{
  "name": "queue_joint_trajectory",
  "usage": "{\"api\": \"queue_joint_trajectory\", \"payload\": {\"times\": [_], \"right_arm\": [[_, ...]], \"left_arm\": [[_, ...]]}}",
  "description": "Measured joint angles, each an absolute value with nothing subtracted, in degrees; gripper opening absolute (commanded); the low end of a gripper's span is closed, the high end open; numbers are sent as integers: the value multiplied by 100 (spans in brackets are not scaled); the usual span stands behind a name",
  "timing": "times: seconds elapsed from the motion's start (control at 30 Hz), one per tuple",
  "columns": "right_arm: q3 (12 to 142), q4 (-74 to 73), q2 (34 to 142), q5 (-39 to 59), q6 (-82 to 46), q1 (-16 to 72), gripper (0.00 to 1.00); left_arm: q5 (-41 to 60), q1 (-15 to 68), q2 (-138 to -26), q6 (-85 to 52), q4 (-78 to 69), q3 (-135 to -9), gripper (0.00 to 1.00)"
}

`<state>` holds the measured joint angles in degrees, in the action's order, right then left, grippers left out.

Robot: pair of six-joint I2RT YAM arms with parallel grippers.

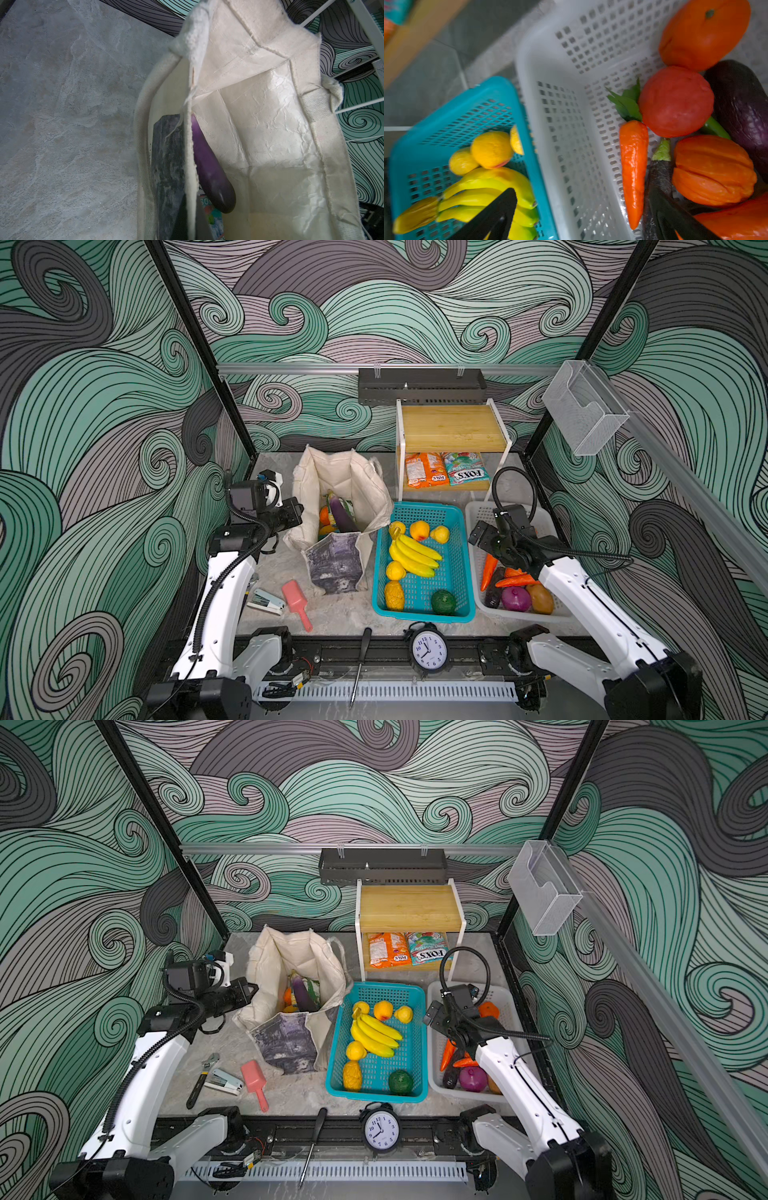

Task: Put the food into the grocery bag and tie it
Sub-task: 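Open the right gripper, raise it and move it over the white basket, then lower the right gripper and close it on the orange carrot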

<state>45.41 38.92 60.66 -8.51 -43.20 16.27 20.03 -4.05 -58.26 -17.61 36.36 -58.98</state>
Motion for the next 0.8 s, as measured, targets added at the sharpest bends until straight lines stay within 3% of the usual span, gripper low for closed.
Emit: {"api": "queue_joint_trajectory", "payload": {"times": [0.2, 0.47, 0.8], "right_arm": [[4174, 3780, 6281, -788, -4421, 1188, 86], [3885, 3245, 6757, -600, -4427, 1024, 69], [3701, 2777, 7365, -602, -4418, 934, 60]], "left_arm": [[1990, -405, -5826, -1761, 3638, -5898, 0], [1988, -405, -5826, -1761, 3638, -5898, 0], [1977, -405, -5826, -1758, 3638, -5898, 0]]}}
